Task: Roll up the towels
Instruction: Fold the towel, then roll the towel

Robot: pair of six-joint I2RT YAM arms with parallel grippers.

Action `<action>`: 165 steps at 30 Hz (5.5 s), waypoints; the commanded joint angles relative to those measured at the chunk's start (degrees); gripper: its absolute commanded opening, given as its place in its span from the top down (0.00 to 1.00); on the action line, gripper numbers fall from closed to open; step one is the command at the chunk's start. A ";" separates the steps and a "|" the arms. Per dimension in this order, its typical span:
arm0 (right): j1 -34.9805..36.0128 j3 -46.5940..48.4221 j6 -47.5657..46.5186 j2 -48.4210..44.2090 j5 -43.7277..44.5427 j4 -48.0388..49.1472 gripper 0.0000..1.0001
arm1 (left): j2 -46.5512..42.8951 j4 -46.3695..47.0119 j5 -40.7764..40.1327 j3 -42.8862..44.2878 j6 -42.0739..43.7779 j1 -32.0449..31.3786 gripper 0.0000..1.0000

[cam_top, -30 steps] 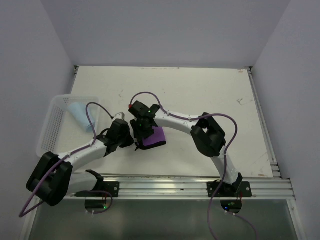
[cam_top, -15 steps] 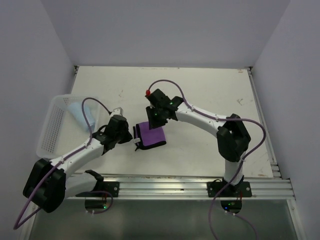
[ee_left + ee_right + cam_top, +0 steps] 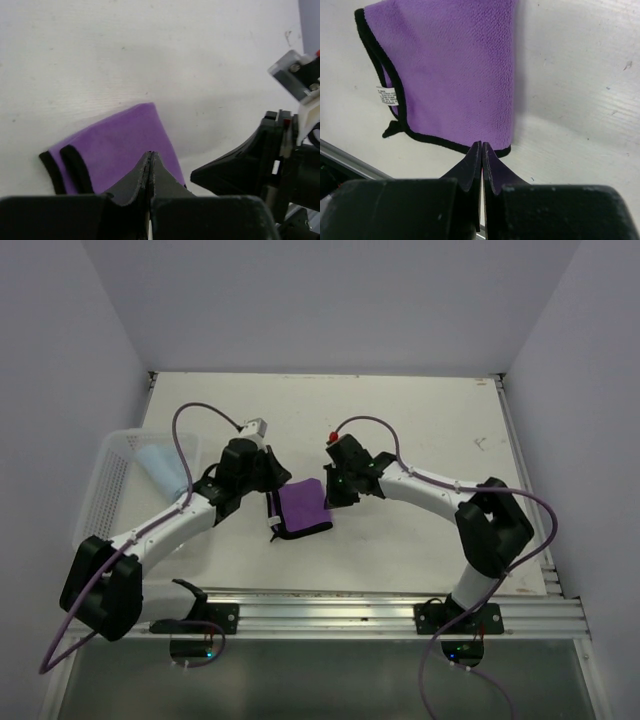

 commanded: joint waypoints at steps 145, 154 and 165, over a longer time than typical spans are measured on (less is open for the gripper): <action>5.12 -21.86 15.58 1.22 10.12 24.19 1.00 | 30.98 -5.83 -0.72 22.89 6.72 -6.29 0.65; 5.12 -22.03 16.02 1.48 9.24 25.07 1.00 | 32.38 -6.98 -4.15 23.85 6.63 -8.49 0.64; 5.12 -23.79 16.38 0.51 9.24 26.30 1.00 | 36.86 -10.14 -10.57 27.72 7.25 -11.03 0.59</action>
